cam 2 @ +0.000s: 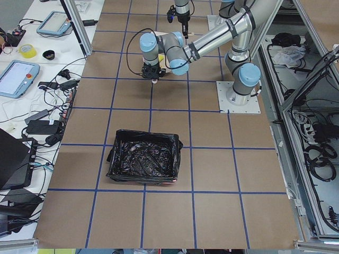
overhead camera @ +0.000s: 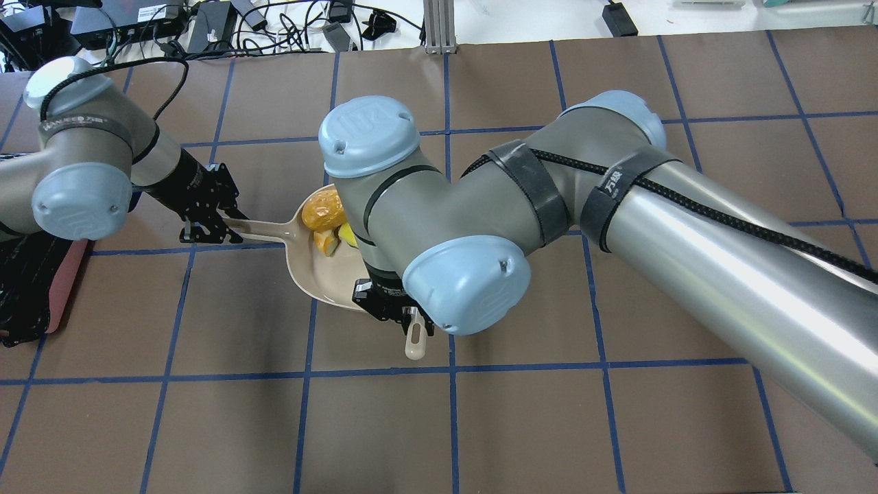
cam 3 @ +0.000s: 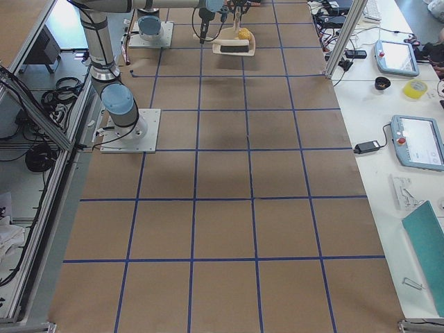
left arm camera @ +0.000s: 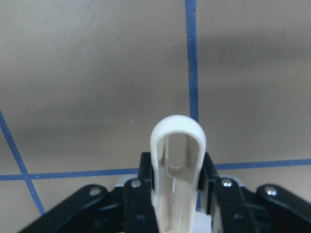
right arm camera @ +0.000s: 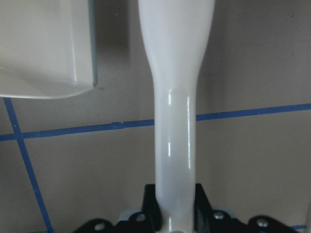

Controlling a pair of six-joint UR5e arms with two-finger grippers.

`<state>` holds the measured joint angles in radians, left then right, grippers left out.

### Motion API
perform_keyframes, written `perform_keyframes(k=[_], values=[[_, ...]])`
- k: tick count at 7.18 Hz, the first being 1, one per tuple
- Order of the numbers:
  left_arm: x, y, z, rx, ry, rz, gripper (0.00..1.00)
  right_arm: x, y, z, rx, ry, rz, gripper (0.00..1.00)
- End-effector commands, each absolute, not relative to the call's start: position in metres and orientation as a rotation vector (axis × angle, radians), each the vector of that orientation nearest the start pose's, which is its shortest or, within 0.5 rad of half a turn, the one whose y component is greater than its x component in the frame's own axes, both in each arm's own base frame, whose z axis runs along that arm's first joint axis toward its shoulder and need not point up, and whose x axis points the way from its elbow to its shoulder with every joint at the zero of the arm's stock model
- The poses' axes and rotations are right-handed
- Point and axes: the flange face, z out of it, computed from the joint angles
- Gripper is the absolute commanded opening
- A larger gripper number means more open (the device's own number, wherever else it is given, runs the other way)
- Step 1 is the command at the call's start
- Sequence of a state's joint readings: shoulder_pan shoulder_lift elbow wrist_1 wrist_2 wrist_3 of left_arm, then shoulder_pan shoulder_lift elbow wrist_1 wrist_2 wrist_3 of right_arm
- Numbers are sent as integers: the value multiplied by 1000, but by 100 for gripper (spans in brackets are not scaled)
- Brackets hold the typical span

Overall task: Sweep and dump trash into bin
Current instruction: 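Sweep the yellow potato into the dustpan with the right gripper's brush, then carry loaded dustpan to black bin with left gripper while right gripper withdraws brush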

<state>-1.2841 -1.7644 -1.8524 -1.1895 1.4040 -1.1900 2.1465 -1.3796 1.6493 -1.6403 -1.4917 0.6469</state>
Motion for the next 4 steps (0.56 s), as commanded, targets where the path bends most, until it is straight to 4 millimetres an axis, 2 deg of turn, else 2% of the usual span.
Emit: perform_keyframes(k=[1,2,3,4], values=[[48,-558,333,-2277,2342,234,0,375,-402,374,70,3192,348,0],[64,-564,349,-2279,2359,201,0,350,-421,383,88,3177,345,0],[93,-564,359,-2296,2343,208,0,321,-443,384,56,3163,345,0],[124,-567,365,-2300,2345,198,0,267,-477,385,89,3139,347,0]])
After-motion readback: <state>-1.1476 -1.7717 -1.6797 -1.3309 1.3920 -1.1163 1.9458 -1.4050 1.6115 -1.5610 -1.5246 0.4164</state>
